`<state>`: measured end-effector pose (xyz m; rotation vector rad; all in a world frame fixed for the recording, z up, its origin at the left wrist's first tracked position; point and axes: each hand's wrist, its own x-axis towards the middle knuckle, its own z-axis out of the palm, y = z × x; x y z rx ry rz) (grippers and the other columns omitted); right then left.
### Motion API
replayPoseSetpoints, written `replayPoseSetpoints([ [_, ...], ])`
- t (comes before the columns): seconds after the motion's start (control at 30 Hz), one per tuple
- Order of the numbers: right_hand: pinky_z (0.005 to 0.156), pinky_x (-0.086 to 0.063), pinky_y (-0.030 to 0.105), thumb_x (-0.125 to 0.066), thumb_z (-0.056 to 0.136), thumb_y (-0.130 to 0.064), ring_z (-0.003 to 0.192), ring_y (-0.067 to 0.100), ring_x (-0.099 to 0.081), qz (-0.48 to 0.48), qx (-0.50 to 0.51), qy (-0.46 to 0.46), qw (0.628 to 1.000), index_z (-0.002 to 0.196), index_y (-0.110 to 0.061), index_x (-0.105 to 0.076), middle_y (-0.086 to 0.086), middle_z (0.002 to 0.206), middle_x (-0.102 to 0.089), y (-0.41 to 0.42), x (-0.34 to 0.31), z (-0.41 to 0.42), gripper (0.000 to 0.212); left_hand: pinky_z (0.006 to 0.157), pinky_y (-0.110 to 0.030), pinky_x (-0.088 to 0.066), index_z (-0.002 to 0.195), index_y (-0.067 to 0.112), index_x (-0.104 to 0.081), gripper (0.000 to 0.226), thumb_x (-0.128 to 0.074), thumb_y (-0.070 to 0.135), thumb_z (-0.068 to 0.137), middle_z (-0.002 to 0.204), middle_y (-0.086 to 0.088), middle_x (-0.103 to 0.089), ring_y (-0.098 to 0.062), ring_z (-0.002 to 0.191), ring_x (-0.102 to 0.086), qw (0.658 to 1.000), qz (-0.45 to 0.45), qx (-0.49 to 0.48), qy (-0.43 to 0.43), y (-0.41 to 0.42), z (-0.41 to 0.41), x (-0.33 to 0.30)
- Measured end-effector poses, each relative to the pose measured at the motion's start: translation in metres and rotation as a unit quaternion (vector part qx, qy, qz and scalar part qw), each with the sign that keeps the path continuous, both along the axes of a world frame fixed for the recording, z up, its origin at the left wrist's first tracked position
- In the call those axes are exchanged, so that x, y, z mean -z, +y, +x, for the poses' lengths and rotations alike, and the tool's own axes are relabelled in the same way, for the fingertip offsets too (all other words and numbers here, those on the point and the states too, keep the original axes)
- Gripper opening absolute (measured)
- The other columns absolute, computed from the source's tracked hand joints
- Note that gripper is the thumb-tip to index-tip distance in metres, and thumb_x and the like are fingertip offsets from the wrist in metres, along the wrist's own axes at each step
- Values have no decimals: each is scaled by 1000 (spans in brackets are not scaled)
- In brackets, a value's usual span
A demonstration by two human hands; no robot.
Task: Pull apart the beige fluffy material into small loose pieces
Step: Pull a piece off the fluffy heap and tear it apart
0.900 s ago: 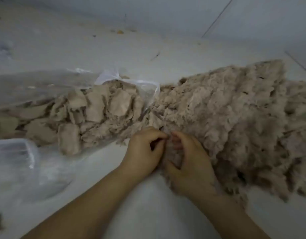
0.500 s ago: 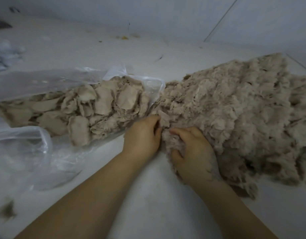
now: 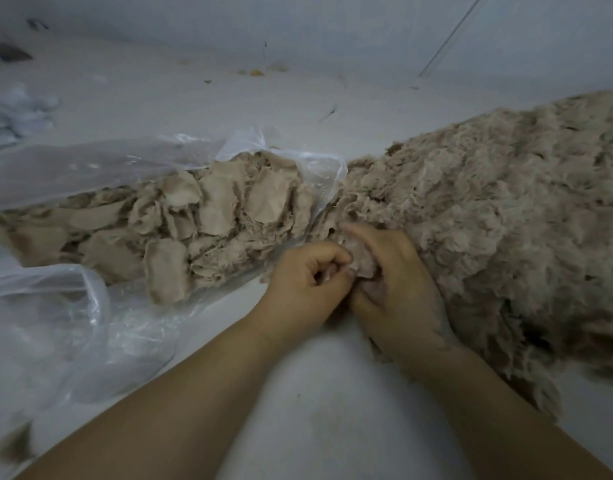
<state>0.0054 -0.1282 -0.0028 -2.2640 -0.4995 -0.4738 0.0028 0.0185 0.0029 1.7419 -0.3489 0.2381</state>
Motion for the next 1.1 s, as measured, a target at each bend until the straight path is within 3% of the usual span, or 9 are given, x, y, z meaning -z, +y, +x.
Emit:
replayPoseSetpoints([
  [0.07, 71, -42, 8, -59, 79, -19, 83, 4, -53, 7, -13, 0, 1000, 98, -21, -71, -8, 100, -48, -2, 3, 5, 23, 53, -35, -41, 79, -3, -69, 12, -62, -8, 88, 63, -24, -60, -28, 53, -47, 999, -36, 18, 10, 0, -2, -2],
  [0.17, 67, -40, 6, -67, 80, -16, 78, 7, -54, 50, 22, -7, 999, 79, -14, -72, -2, 98, -51, -4, 6, 9, 5, 48, -18, -40, 76, 12, -70, 18, -65, -3, 85, 54, 5, -62, -8, 48, -53, 998, -59, 12, 13, 3, -4, -4],
  [0.23, 70, -40, 3, -63, 78, -15, 81, 5, -56, 105, 40, -8, 994, 77, -18, -71, -1, 101, -57, -6, 4, 10, 9, 47, -19, -38, 72, 13, -67, 12, -61, 6, 79, 50, 7, -59, -6, 47, -49, 998, -63, -18, 15, 6, -3, -5],
  [0.37, 65, -53, 23, -58, 82, -34, 74, 8, -65, 154, -4, 36, 987, 83, -28, -72, -10, 80, -70, -5, 3, 6, 15, 49, -42, -38, 76, 9, -68, 7, -62, 11, 75, 62, -33, -52, -33, 51, -44, 994, -95, -47, 31, 8, 4, -4],
  [0.47, 69, -58, 34, -67, 76, -28, 79, 9, -69, 183, -62, 109, 975, 102, -34, -66, -11, 88, -72, -3, 5, 3, 27, 51, -32, -43, 79, 17, -68, 19, -61, -1, 78, 57, -11, -56, -25, 53, -48, 991, -113, -28, 66, 6, 6, -1],
  [0.57, 71, -59, 40, -72, 70, -43, 83, 8, -69, 139, -62, 117, 981, 115, -38, -58, -14, 95, -72, -3, 4, 3, 47, 56, -28, -50, 77, 15, -68, 26, -62, -8, 87, 62, -7, -65, -20, 57, -59, 991, -109, -37, 71, 6, 10, 4],
  [0.77, 75, -57, 28, -73, 68, -51, 90, -1, -67, 98, -72, 128, 984, 122, -44, -53, -21, 102, -69, 4, 4, -2, 58, 47, -22, -50, 78, 12, -67, 20, -60, 2, 93, 59, -3, -67, -11, 49, -61, 985, -138, -38, 93, 7, 12, 4],
  [0.9, 68, -58, 38, -62, 89, -26, 72, 8, -69, 161, 21, 117, 980, 89, -25, -71, -10, 79, -73, 7, 2, 5, 9, 40, -18, -37, 80, 5, -65, 22, -54, 11, 99, 44, -4, -56, -12, 35, -45, 988, -124, -31, 84, 7, 13, 5],
  [1.1, 52, -54, 25, -47, 97, -4, 54, 16, -65, 416, 6, 252, 873, 80, -8, -72, 11, 69, -73, 6, -15, 6, 31, 44, -18, -38, 87, 6, -66, 12, -63, 17, 91, 50, -8, -56, -14, 41, -48, 965, -224, 20, 134, 15, 20, 6],
])
